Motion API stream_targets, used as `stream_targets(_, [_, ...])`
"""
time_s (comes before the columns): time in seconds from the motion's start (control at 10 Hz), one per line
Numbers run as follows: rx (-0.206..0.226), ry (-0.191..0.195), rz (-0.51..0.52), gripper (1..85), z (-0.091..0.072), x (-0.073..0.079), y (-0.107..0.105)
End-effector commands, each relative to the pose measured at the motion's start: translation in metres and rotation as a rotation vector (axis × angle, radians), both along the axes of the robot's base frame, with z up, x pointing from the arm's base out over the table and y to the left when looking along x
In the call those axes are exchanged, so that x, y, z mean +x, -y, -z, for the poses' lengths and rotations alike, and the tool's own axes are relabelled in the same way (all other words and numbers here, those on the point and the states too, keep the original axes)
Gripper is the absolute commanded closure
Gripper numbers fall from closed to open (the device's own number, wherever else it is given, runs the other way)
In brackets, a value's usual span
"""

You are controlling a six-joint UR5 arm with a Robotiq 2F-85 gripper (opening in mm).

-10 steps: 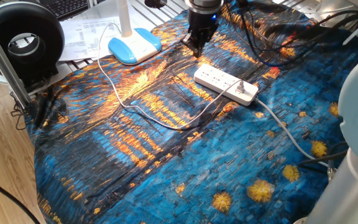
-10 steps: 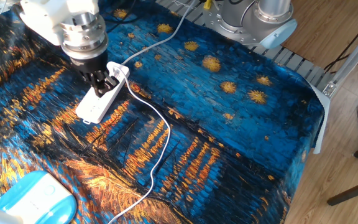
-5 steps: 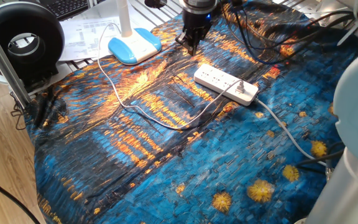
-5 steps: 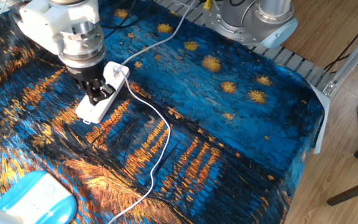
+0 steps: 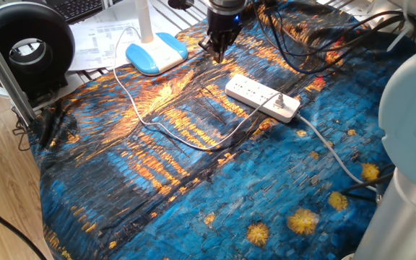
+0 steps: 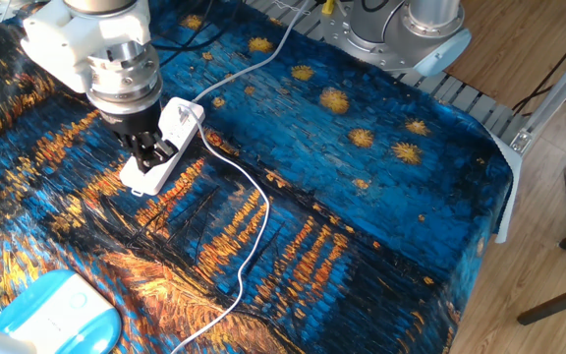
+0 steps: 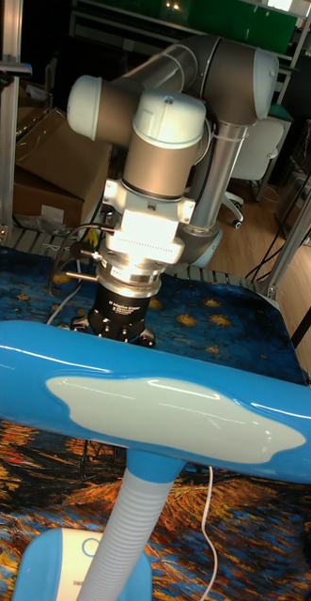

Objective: Plug in the power cord of the desk lamp, turn on the socket, and light up the desk lamp

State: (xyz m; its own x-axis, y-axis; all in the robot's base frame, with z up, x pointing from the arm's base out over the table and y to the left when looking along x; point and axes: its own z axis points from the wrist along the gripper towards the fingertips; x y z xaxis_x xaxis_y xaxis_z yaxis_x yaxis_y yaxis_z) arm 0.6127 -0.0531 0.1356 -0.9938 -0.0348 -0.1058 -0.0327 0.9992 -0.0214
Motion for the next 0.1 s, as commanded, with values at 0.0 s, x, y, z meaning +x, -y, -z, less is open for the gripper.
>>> stream_targets(0.0, [0.016,0.002,0.019,84.3,-0.0007,0.0035,-0.0042])
